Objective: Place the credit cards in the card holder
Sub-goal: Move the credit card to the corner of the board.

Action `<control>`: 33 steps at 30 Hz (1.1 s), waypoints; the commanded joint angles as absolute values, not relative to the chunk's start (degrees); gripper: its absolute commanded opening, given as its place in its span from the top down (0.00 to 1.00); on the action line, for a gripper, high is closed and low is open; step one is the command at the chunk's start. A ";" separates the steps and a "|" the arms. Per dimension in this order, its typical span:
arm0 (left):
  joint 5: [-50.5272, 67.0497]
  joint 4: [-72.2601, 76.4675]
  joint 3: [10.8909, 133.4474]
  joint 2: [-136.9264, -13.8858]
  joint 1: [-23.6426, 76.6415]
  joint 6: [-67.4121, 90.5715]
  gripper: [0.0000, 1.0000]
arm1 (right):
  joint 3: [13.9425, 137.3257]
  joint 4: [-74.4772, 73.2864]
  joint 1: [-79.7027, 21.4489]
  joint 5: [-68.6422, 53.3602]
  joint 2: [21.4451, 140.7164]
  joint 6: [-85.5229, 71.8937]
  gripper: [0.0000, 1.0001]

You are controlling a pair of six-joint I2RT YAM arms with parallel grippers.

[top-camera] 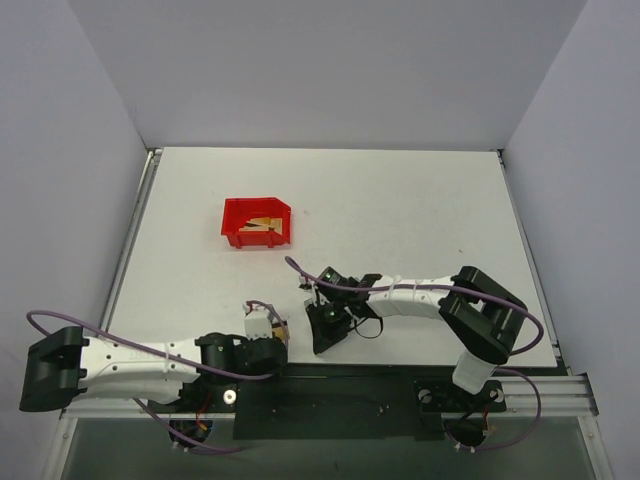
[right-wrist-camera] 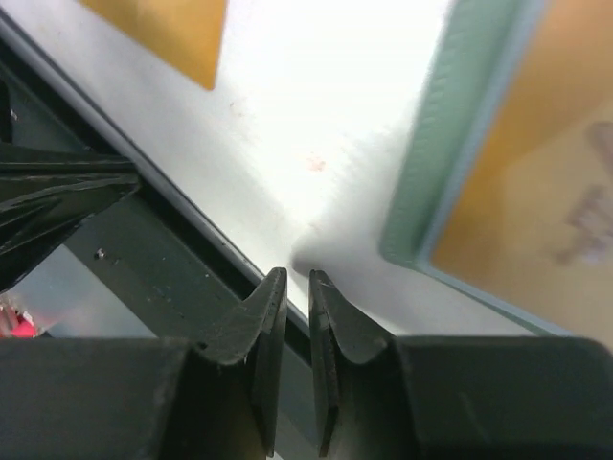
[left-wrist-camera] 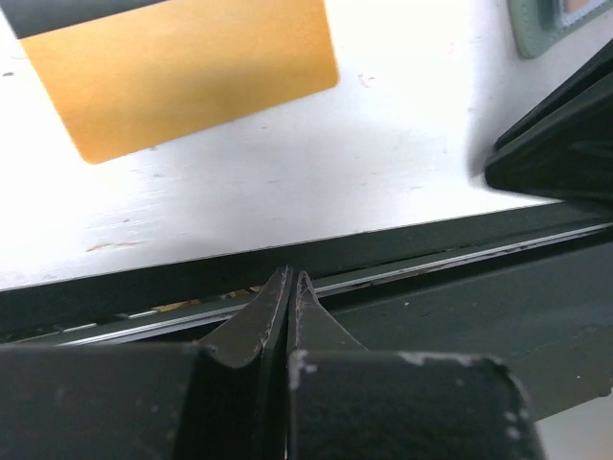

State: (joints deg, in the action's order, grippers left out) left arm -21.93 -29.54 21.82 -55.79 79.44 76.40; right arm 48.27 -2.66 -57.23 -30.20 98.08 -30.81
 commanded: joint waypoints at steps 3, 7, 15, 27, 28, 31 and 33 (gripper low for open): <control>-28.12 -40.24 24.87 -49.24 79.37 80.25 0.94 | 47.72 -3.96 -53.44 -24.87 94.48 -29.62 0.86; -34.54 -39.04 27.68 -45.45 74.74 73.58 0.89 | 47.37 -2.02 -50.54 -25.75 94.39 -30.59 0.86; -21.81 -21.11 27.07 -51.75 50.65 52.48 0.88 | 46.94 -2.20 -50.27 -25.67 93.96 -30.59 0.86; -15.30 -8.35 28.92 -68.46 47.11 46.85 0.94 | 46.50 -2.20 -50.19 -25.31 93.08 -30.50 0.86; -15.12 -8.44 29.09 -68.99 47.11 46.85 0.94 | 46.41 -2.20 -50.10 -25.23 93.08 -30.41 0.86; -13.46 -8.09 28.30 -69.26 47.29 46.93 0.96 | 46.14 -2.20 -50.01 -25.14 92.73 -30.59 0.87; -12.49 -7.82 27.16 -69.26 47.37 47.28 0.98 | 46.14 -2.20 -49.92 -25.31 92.55 -30.67 0.87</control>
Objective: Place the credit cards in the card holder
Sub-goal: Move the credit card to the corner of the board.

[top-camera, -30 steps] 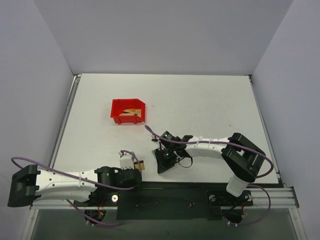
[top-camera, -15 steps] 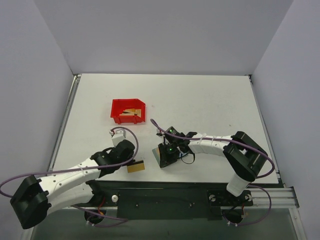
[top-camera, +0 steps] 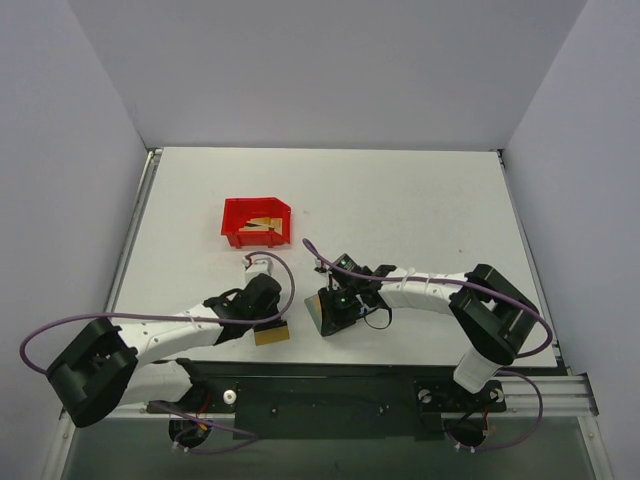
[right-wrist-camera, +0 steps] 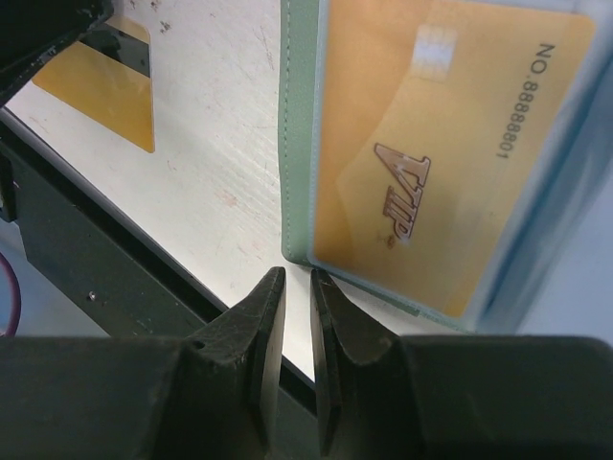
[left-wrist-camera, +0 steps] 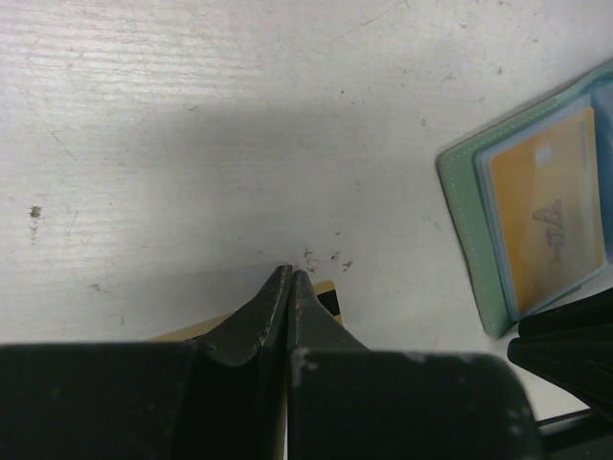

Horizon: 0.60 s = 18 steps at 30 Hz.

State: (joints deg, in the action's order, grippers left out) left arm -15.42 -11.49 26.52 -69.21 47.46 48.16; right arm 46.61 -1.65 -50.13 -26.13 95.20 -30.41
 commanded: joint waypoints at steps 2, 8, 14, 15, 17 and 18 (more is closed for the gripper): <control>-12.22 -8.35 26.19 -69.26 47.72 47.98 1.00 | 46.14 -2.37 -49.83 -25.22 92.46 -30.59 0.87; -12.13 -10.63 23.91 -68.03 52.54 50.88 1.00 | 46.14 -2.37 -49.83 -25.31 92.20 -30.67 0.87; -13.36 -15.90 23.65 -67.77 58.26 56.06 1.00 | 46.41 -2.55 -49.75 -25.31 92.29 -30.50 0.87; -13.71 -16.52 23.47 -67.50 58.88 57.47 1.00 | 46.41 -2.46 -49.75 -25.40 92.29 -30.50 0.87; -13.97 -18.36 23.03 -66.80 60.20 59.31 1.00 | 46.41 -2.55 -49.75 -25.23 92.28 -30.50 0.87; -13.97 -19.59 22.59 -66.10 60.81 59.85 1.00 | 46.41 -2.46 -49.75 -25.22 92.29 -30.50 0.87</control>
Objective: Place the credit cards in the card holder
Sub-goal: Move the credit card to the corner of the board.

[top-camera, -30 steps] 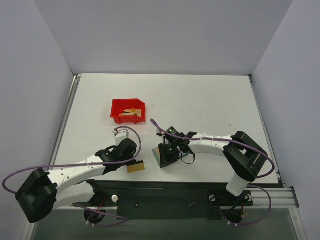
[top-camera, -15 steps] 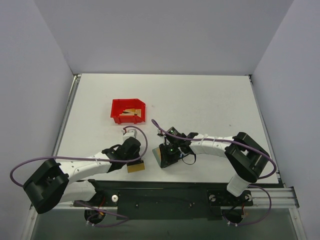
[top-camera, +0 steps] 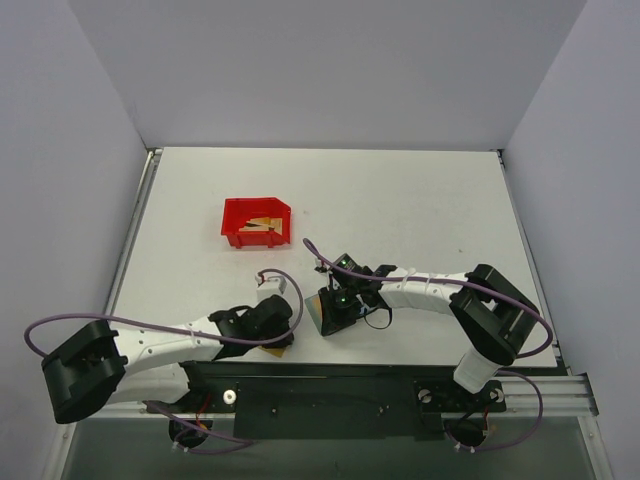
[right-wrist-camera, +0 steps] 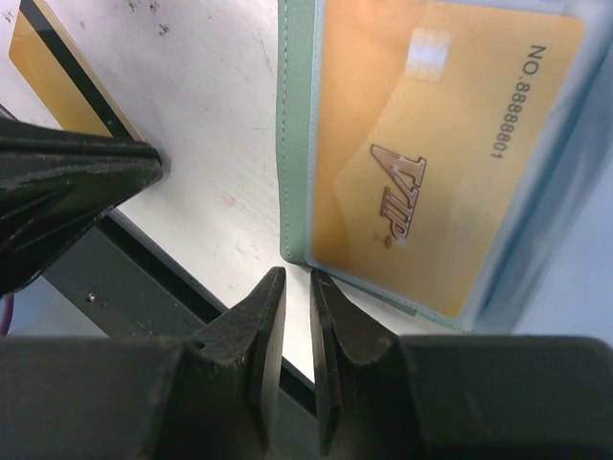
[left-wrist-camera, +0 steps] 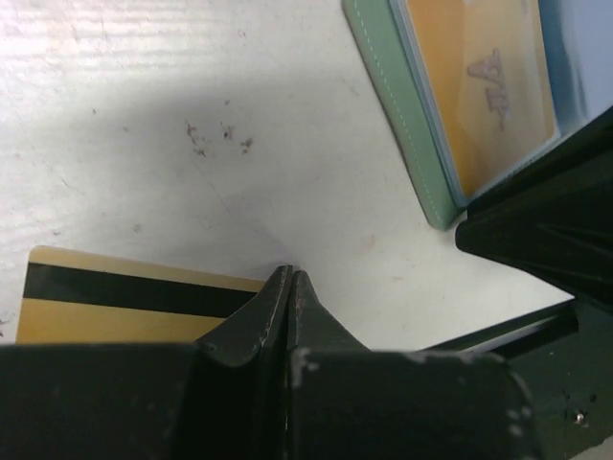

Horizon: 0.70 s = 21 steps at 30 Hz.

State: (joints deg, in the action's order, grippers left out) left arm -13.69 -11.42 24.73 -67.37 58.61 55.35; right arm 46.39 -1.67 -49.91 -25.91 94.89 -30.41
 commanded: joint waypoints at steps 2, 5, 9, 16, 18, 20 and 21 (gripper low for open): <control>-14.06 -21.53 21.36 -64.96 61.78 62.39 1.00 | 46.32 -2.46 -49.75 -25.23 92.29 -30.50 0.87; -14.33 -23.90 20.13 -61.98 62.66 64.42 1.00 | 46.41 -2.55 -49.66 -25.31 92.55 -30.41 0.87; -16.60 -28.03 20.13 -57.40 62.93 66.09 1.00 | 46.49 -2.55 -49.75 -25.40 92.64 -30.23 0.87; -20.56 -21.28 25.30 -47.91 62.84 58.63 1.00 | 46.93 -2.29 -49.75 -25.67 92.90 -30.41 0.87; -21.62 -19.87 27.41 -47.72 62.75 56.08 1.00 | 46.93 -2.46 -49.75 -25.40 92.64 -30.24 0.87; -22.67 -18.73 28.82 -49.03 62.32 54.06 1.00 | 47.02 -2.37 -49.66 -25.40 92.72 -30.15 0.87; -22.85 -18.81 29.61 -50.00 61.36 53.10 1.00 | 47.02 -2.46 -49.57 -25.31 92.81 -30.06 0.87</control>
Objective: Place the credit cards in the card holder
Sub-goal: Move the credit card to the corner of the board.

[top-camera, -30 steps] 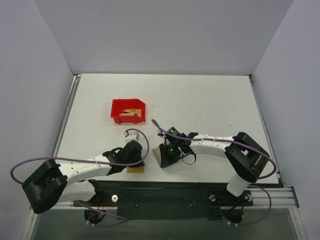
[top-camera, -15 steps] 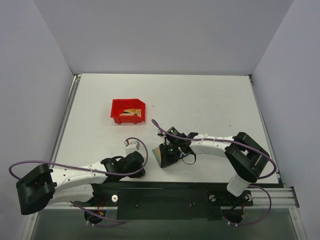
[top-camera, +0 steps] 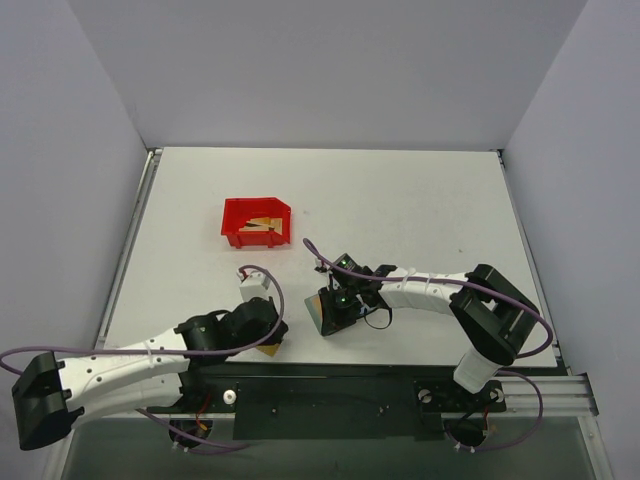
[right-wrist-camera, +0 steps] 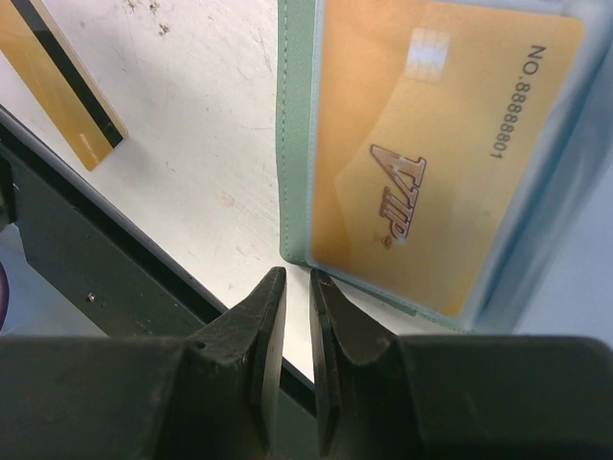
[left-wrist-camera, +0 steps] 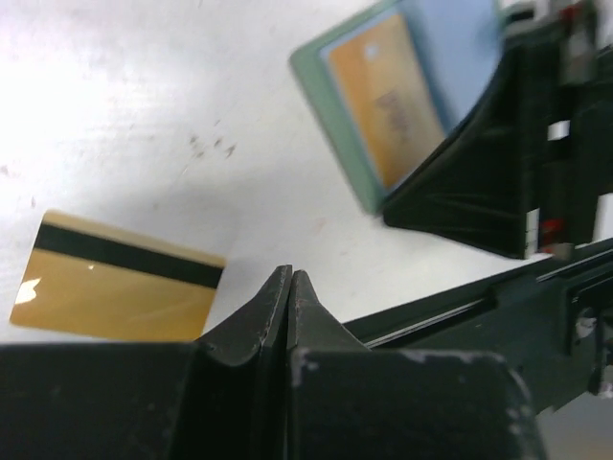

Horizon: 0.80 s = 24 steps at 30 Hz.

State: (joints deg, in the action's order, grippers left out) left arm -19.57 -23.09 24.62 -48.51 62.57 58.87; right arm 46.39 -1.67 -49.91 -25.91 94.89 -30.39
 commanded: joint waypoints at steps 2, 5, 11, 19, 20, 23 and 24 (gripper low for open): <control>-22.50 -20.90 31.02 -53.69 58.82 53.09 1.00 | 46.93 -2.46 -49.57 -25.40 92.72 -30.32 0.87; -21.27 -20.83 30.94 -58.70 56.08 52.82 1.00 | 46.67 -2.46 -49.57 -25.14 92.11 -30.41 0.87; -19.60 -16.70 28.30 -61.87 54.14 51.95 1.00 | 46.41 -2.55 -49.31 -25.05 92.11 -30.32 0.87; -17.41 -16.87 26.37 -64.86 54.14 51.94 1.00 | 46.49 -2.46 -49.31 -25.40 92.72 -30.15 0.87; -17.40 -17.40 26.19 -65.30 54.23 51.94 1.00 | 46.49 -2.46 -49.31 -25.31 92.72 -30.15 0.87; -17.40 -19.24 25.67 -65.92 54.23 52.47 1.00 | 46.49 -2.46 -49.31 -25.40 92.90 -30.06 0.87; -17.14 -19.51 25.58 -66.00 54.32 52.47 1.00 | 46.41 -2.29 -49.39 -25.31 92.90 -30.23 0.87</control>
State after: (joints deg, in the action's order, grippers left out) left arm -17.91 -19.03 26.11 -65.47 54.37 52.69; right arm 46.39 -1.67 -49.80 -25.89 94.70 -30.39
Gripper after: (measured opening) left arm 0.075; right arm 0.131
